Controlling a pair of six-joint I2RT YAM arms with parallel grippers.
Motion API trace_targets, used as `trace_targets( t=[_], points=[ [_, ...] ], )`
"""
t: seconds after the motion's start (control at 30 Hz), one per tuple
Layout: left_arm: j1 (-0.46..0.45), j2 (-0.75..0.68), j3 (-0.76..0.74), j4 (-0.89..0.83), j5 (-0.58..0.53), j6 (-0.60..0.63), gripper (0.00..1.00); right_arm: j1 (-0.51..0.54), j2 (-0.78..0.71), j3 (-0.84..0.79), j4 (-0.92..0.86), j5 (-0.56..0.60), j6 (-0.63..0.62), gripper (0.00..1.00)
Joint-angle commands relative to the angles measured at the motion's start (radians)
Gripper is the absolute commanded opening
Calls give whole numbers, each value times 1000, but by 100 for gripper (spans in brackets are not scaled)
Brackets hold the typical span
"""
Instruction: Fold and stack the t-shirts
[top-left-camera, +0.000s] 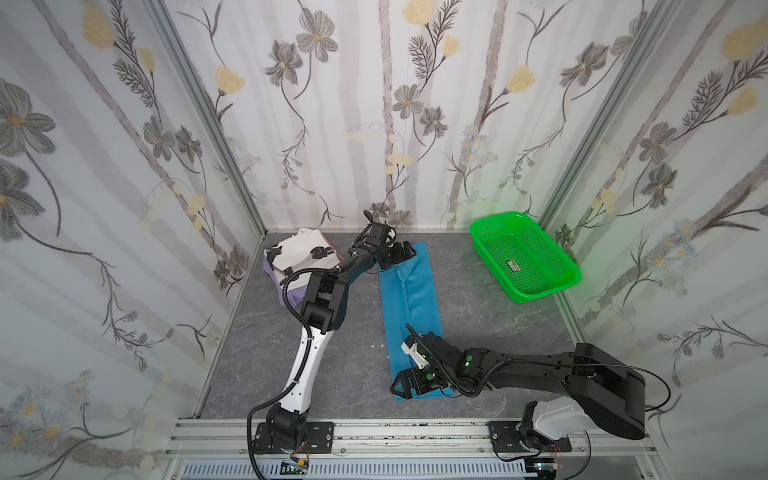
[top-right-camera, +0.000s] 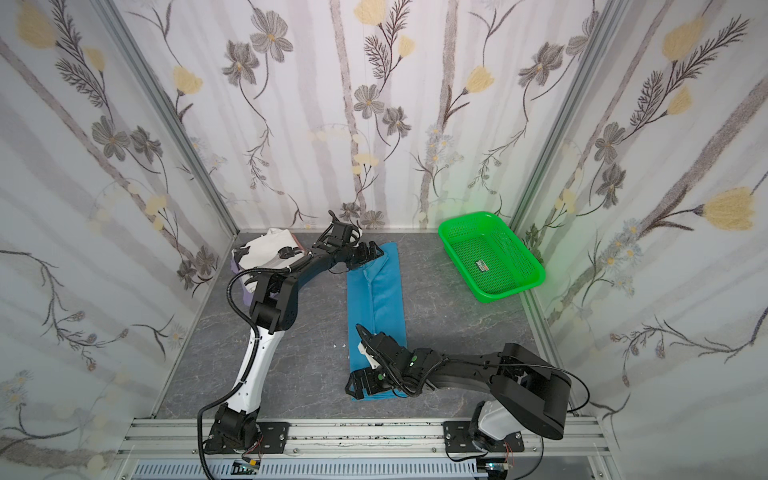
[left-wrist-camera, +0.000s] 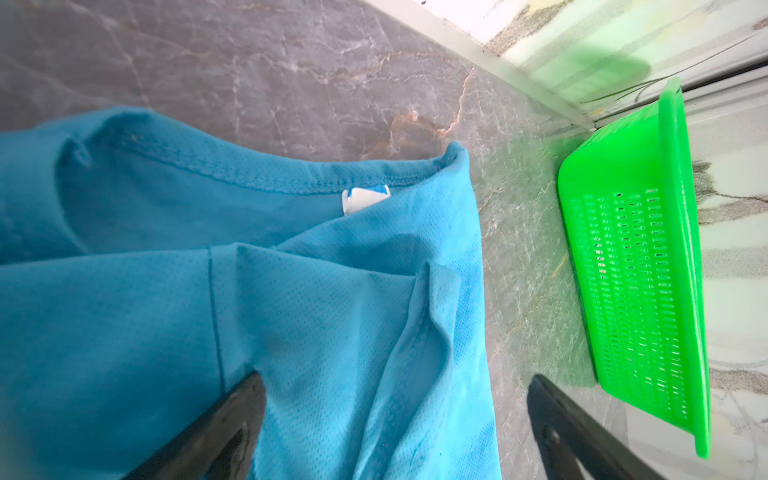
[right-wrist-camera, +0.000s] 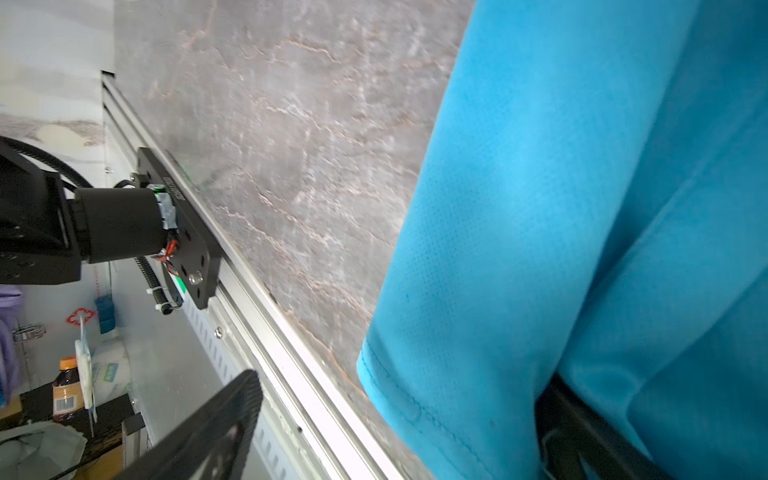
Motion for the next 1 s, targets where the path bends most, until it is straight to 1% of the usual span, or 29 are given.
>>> trace_targets(
  t=[0.0,0.1,0.17,0.27,0.33,0.4,0.43,0.47,0.57,0.67,0.77,0.8,0.87,0.9,0.97],
  points=[
    [7,-65,-42,-41,30,2,100,-29,-71,23,-162,80,39,100],
    [18,-143,-85,25,128,-12,100,-75,-134,56,-197,139,55,100],
    [21,-214,-125,51,159,-10,100,-105,-160,81,-208,171,60,100],
    [28,-328,-204,54,168,-6,100,-179,-186,100,-207,208,67,100],
    [34,-410,-286,54,158,-17,100,-234,-188,105,-200,230,56,100],
    [33,-501,-399,47,141,-23,100,-298,-174,117,-193,227,26,100],
    [30,-548,-457,38,116,-26,100,-338,-168,118,-192,232,4,100],
    [27,-601,-534,39,98,-31,100,-362,-158,117,-189,238,-20,100],
    [8,-748,-764,35,47,-38,100,-408,-101,183,-214,214,-98,100],
    [-23,-891,-963,15,6,-36,100,-401,-38,226,-284,203,-183,100],
    [-35,-1051,-1153,7,-52,-68,100,-330,14,254,-321,205,-236,100],
    [-34,-1117,-1206,-8,-93,-82,100,-314,39,267,-337,208,-239,100],
    [-22,-1244,-1288,-43,-179,-108,100,-247,96,283,-344,215,-226,100],
    [-10,-1313,-1316,-62,-205,-118,100,-226,114,286,-336,221,-210,100],
    [20,-1407,-1346,-116,-239,-122,100,-201,154,300,-321,240,-172,100]
  ],
)
